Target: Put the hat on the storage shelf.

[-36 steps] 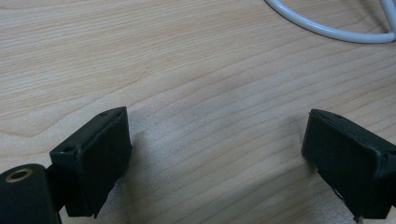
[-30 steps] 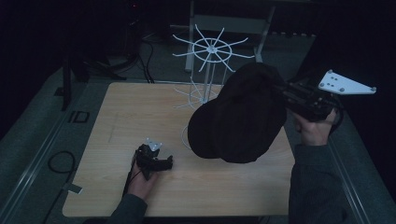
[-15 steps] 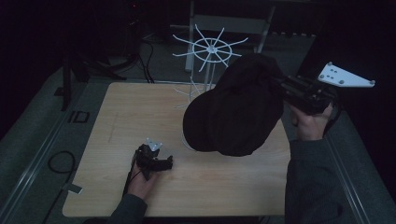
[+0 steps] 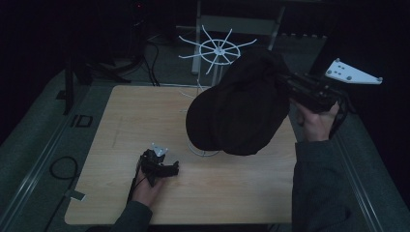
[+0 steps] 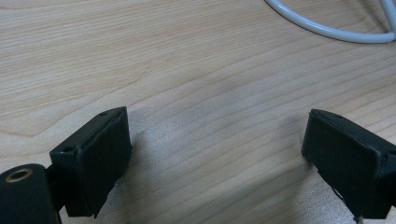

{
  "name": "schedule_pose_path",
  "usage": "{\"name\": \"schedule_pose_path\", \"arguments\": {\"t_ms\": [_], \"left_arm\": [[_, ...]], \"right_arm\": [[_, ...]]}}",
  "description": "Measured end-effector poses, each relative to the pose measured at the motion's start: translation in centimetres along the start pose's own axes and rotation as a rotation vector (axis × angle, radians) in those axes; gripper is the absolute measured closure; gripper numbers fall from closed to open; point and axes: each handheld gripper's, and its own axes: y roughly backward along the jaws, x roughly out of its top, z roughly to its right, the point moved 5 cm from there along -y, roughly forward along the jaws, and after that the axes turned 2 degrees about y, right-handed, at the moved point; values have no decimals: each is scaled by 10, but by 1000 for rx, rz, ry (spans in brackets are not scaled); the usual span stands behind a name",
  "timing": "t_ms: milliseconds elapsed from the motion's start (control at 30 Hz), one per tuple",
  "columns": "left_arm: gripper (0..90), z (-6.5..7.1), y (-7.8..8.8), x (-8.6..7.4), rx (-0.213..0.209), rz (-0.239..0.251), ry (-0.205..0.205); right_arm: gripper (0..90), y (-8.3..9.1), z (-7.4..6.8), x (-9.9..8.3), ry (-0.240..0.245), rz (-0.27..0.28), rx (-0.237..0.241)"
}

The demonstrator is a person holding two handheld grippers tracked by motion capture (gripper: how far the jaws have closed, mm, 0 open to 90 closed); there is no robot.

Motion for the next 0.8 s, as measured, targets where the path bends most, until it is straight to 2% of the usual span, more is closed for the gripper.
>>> {"name": "schedule_pose_path", "arguments": {"t_ms": [800], "left_arm": [[86, 0, 0, 0, 0, 2, 3]], "right_arm": [[770, -30, 11, -9, -79, -6, -59]]}}
